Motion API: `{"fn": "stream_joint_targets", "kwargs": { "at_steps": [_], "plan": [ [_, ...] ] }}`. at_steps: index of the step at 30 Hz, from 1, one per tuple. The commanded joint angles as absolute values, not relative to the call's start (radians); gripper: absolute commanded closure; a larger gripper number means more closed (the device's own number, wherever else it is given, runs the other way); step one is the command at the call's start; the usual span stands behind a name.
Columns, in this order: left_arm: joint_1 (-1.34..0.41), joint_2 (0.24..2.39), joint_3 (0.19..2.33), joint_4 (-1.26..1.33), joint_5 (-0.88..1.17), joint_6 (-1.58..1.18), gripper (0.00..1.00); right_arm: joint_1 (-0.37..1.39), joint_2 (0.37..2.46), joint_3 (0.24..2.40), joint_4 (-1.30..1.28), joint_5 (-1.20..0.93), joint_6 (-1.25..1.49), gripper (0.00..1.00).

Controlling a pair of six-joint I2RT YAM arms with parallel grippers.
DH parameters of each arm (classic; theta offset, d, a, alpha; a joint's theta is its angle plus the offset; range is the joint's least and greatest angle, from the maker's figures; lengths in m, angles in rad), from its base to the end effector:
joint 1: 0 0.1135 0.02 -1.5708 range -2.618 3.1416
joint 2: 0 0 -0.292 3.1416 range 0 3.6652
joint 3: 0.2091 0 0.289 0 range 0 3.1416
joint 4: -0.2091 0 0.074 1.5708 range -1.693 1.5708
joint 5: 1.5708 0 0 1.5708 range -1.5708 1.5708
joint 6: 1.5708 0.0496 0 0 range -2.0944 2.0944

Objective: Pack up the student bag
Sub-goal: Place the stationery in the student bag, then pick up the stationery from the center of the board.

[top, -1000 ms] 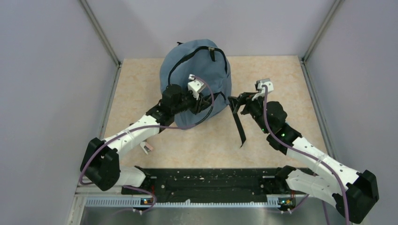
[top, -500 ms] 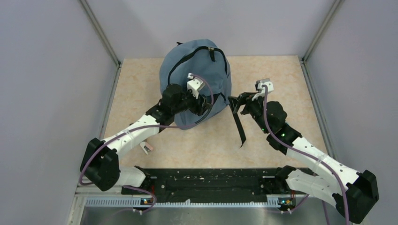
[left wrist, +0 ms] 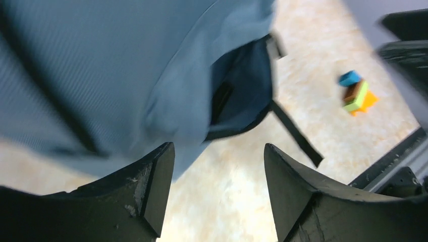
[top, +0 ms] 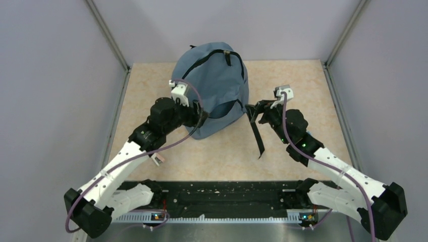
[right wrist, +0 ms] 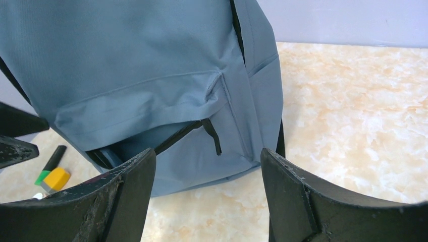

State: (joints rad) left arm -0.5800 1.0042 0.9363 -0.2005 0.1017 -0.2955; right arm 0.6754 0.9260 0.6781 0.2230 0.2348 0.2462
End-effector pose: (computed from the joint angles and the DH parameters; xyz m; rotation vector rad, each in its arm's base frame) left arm 0.2217 -0.1513 0.3678 0.3415 1.8658 -0.6997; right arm 0.2066 0.1507 0.3326 -0.1618 1.6122 0.5281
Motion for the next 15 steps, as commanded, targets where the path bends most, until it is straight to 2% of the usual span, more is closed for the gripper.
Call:
{"fn": "stream_joint_targets", "kwargs": {
  "at_steps": [1, 8, 12, 15],
  "plan": [
    [-0.515, 0.945, 0.875, -0.551, -0.034, -0.481, 0.30, 0.666, 0.924, 0.666, 0.246, 0.257, 0.233, 0.25],
    [-0.339, 0.836, 0.702, -0.703, -0.081, -0.709, 0.27, 0.665, 0.904, 0.635, 0.241, 0.308, 0.220, 0.24],
    [-0.303, 0.890, 0.683, -0.778, -0.178, -0.765, 0.16, 0.667, 0.891, 0.628, 0.236, 0.328, 0.205, 0.23],
    [-0.266, 0.959, 0.680, -0.792, -0.217, -0.809, 0.13, 0.666, 0.884, 0.617, 0.237, 0.329, 0.210, 0.23]
  ]
}}
